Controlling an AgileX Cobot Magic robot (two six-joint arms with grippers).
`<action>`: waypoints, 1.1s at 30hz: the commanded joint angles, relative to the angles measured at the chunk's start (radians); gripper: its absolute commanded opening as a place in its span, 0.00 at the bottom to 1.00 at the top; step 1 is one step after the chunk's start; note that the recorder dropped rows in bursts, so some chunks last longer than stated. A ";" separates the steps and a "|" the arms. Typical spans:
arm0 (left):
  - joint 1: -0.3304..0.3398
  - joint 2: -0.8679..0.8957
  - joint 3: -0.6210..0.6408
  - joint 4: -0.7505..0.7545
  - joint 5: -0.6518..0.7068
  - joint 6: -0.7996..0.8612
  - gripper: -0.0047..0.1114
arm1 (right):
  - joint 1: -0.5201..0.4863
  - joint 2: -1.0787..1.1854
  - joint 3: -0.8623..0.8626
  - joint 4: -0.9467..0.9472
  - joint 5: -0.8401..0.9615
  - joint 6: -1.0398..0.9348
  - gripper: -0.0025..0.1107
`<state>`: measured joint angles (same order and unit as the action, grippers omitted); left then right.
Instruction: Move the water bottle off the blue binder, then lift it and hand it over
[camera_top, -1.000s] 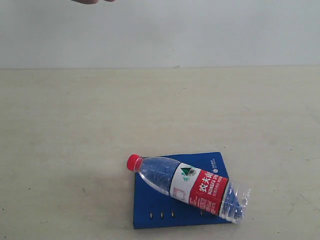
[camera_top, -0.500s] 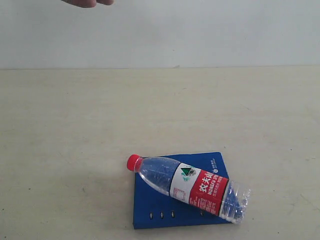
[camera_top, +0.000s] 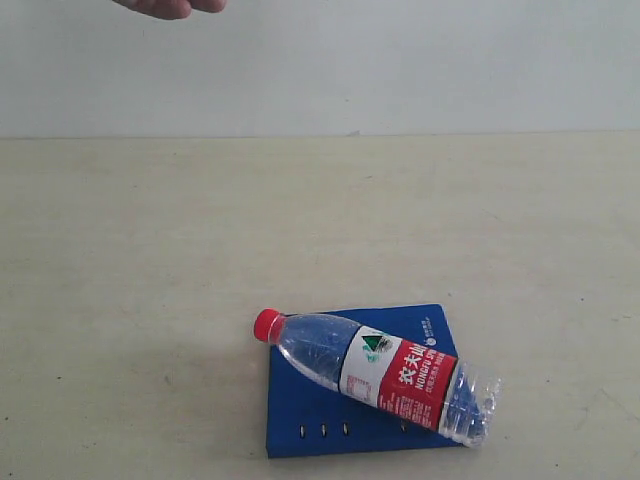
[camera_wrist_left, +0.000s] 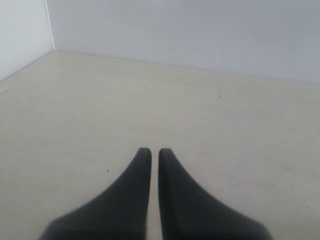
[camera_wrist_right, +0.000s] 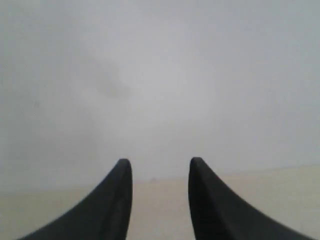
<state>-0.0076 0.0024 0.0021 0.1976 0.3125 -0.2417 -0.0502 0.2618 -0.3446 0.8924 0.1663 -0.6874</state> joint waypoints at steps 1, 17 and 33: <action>0.003 -0.002 -0.002 0.001 -0.002 0.006 0.09 | 0.000 0.324 -0.170 0.009 0.391 -0.172 0.32; 0.003 -0.002 -0.002 0.001 -0.002 0.006 0.09 | 0.571 1.184 -0.449 0.106 0.309 -0.866 0.32; 0.003 -0.002 -0.002 0.001 -0.002 0.006 0.09 | 0.758 1.595 -0.666 -0.001 0.007 -0.590 0.57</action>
<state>-0.0076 0.0024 0.0021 0.1976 0.3125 -0.2417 0.7079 1.8384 -1.0048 0.9220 0.1732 -1.3060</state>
